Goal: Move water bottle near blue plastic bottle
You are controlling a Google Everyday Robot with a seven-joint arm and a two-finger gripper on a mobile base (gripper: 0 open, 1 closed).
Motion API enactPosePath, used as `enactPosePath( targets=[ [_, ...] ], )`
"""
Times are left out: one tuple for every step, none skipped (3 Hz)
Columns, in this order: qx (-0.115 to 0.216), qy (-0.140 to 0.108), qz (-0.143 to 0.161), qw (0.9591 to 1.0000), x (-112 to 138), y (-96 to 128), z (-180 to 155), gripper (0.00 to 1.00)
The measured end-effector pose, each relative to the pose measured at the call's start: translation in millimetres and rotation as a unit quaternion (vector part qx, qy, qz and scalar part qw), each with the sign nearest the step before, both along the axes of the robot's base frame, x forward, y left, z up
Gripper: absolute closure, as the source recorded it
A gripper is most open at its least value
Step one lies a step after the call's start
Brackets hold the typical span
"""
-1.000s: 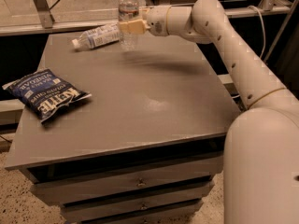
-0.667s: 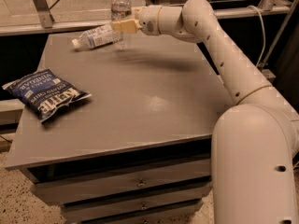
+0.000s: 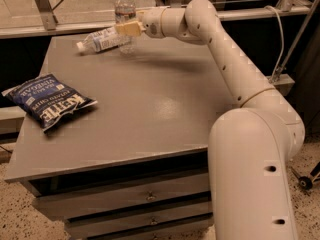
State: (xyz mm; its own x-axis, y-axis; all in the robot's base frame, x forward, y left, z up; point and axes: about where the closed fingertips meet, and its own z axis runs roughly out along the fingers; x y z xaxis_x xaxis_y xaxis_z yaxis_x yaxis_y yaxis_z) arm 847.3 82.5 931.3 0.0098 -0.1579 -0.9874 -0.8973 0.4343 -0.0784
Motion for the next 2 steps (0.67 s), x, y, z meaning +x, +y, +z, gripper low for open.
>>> enactPosePath(
  targets=[
    [-0.009,0.002,-0.016,0.9998,15.5,2.7,-9.9,0.51],
    [-0.012,0.001,-0.026,0.9996,23.4,1.0,-13.5,0.28]
  ],
)
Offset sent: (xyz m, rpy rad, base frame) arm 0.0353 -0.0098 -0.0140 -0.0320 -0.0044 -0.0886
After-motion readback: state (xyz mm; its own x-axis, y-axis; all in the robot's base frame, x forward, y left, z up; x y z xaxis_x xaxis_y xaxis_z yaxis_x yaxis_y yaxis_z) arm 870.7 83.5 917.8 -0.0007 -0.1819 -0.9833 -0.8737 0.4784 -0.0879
